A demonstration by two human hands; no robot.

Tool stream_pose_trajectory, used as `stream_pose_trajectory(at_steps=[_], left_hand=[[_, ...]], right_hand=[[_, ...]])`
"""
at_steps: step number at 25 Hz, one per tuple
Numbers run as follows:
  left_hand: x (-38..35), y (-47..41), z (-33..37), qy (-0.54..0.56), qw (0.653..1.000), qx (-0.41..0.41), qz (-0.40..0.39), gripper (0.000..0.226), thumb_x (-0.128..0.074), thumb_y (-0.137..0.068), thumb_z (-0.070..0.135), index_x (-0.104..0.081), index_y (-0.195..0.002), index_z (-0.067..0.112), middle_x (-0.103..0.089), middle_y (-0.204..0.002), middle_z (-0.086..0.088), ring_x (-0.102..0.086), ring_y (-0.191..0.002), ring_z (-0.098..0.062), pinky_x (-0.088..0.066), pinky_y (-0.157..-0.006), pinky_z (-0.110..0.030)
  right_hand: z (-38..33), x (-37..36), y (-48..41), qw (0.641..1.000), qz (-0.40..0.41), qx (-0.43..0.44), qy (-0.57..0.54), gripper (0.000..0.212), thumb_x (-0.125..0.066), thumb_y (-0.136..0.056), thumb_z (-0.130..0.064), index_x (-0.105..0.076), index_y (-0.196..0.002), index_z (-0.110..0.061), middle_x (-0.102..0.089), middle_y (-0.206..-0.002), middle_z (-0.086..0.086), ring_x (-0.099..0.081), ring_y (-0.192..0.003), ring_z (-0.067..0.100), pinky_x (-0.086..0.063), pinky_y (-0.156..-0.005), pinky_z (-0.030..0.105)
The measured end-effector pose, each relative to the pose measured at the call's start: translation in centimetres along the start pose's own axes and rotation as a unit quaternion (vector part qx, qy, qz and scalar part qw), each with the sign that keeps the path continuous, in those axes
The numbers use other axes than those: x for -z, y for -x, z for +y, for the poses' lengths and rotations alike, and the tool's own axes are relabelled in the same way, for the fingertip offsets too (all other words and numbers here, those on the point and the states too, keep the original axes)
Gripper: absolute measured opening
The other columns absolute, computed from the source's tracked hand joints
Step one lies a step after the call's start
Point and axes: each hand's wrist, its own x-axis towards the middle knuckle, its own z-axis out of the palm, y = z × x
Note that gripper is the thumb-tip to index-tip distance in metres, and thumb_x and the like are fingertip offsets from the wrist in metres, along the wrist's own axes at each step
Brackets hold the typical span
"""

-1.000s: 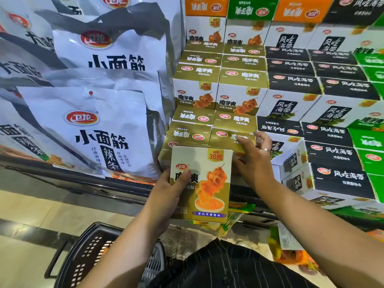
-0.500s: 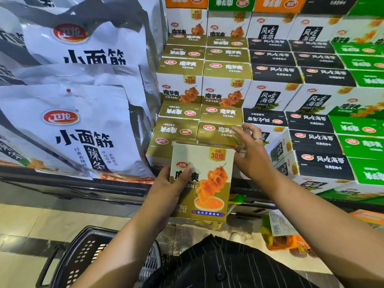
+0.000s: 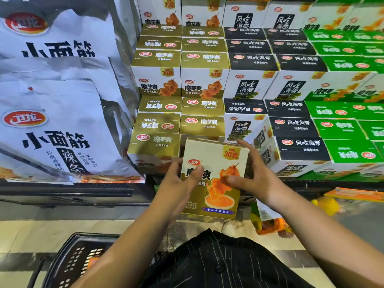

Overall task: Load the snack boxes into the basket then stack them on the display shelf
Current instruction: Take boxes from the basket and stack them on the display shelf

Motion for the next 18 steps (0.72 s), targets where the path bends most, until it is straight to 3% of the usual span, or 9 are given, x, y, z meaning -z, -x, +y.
stream_pose_trajectory(at_steps=[2,5,8,10,13,18], left_hand=[[-0.5,-0.2,0.4,-0.007,1.0,-0.011,-0.007,0.075,-0.057,-0.057,0.07,-0.045,-0.126,0.042,-0.063,-0.115,0.016,-0.062,-0.104,-0.009,-0.054,-0.089,-0.036],[-1.0,-0.3,1.5,-0.05,0.998,-0.038,-0.022,0.083,-0.058,-0.06,0.066,-0.043,-0.136,0.035,-0.063,-0.116,0.014,-0.061,-0.104,-0.01,-0.053,-0.085,-0.033],[-1.0,-0.9,2.6,-0.091,0.992,-0.085,-0.014,0.076,-0.072,-0.071,0.051,-0.043,-0.137,0.028,-0.063,-0.111,0.016,-0.062,-0.103,-0.007,-0.054,-0.084,-0.027],[-0.6,-1.4,3.0,-0.125,0.982,-0.144,0.001,0.083,-0.082,-0.072,0.037,-0.037,-0.141,0.029,-0.06,-0.12,0.012,-0.06,-0.111,-0.01,-0.055,-0.089,-0.03],[0.4,-2.1,3.6,-0.245,0.937,-0.245,0.031,0.097,-0.087,-0.069,0.033,-0.028,-0.146,0.033,-0.046,-0.141,0.005,-0.049,-0.123,-0.01,-0.049,-0.098,-0.035],[2.1,-4.0,3.0,-0.428,0.841,-0.32,0.087,0.083,-0.085,-0.069,0.044,-0.045,-0.138,0.022,-0.052,-0.133,-0.002,-0.048,-0.122,-0.025,-0.035,-0.103,-0.037]], right_hand=[[0.0,0.5,0.1,1.0,0.026,0.008,-0.011,0.085,-0.076,-0.064,-0.029,-0.027,-0.13,-0.051,-0.059,-0.12,-0.015,-0.062,-0.1,-0.007,-0.057,-0.08,0.023],[-0.1,1.5,0.4,0.998,0.05,0.021,-0.035,0.085,-0.079,-0.06,-0.026,-0.032,-0.125,-0.056,-0.063,-0.12,-0.008,-0.064,-0.105,0.004,-0.058,-0.084,0.031],[-0.3,2.5,0.0,0.996,0.069,0.047,-0.014,0.096,-0.083,-0.056,-0.024,-0.032,-0.132,-0.052,-0.063,-0.123,-0.004,-0.061,-0.113,0.014,-0.056,-0.089,0.035],[-0.4,2.8,-0.6,0.995,0.079,0.063,0.012,0.101,-0.084,-0.055,-0.023,-0.03,-0.137,-0.047,-0.061,-0.125,-0.011,-0.059,-0.115,0.012,-0.054,-0.092,0.031],[-0.1,2.5,-1.6,0.99,0.088,0.094,0.065,0.096,-0.089,-0.061,-0.02,-0.035,-0.137,-0.041,-0.056,-0.129,-0.018,-0.054,-0.121,0.01,-0.048,-0.101,0.036],[1.1,0.2,-3.2,0.975,0.135,0.135,0.115,0.089,-0.088,-0.068,-0.01,-0.038,-0.138,-0.031,-0.047,-0.132,-0.01,-0.049,-0.122,0.012,-0.043,-0.098,0.021]])
